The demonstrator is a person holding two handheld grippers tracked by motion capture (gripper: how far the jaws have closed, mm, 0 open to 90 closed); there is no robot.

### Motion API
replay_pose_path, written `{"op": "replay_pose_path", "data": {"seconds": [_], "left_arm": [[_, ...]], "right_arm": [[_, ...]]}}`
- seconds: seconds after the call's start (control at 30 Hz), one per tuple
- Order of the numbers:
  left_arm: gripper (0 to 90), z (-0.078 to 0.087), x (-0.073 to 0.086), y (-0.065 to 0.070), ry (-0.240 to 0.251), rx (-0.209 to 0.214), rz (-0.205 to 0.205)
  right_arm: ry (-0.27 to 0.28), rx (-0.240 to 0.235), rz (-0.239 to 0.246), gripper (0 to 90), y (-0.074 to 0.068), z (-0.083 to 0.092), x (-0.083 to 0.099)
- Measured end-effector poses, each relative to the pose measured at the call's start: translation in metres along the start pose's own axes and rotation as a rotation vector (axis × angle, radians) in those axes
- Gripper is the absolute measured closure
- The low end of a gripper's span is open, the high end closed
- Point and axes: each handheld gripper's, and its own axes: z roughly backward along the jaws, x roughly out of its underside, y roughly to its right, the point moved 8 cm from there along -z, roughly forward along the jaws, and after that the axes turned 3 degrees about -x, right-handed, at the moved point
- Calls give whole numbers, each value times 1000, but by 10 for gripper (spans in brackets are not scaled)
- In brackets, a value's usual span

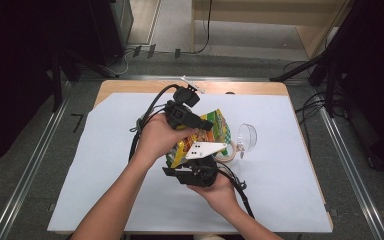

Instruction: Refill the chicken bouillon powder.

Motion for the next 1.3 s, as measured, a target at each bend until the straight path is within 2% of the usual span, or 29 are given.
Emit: {"op": "replay_pose_path", "data": {"seconds": [0.47, 0.67, 1.3], "left_arm": [[802, -2, -1, 2, -16, -3, -2], [802, -3, -2, 6, -11, -7, -13], [802, -3, -2, 4, -11, -1, -3]], "right_arm": [[7, -6, -17, 738, 0, 1, 0], [5, 4, -14, 740, 1, 1, 1], [8, 7, -4, 740, 1, 2, 0]]}}
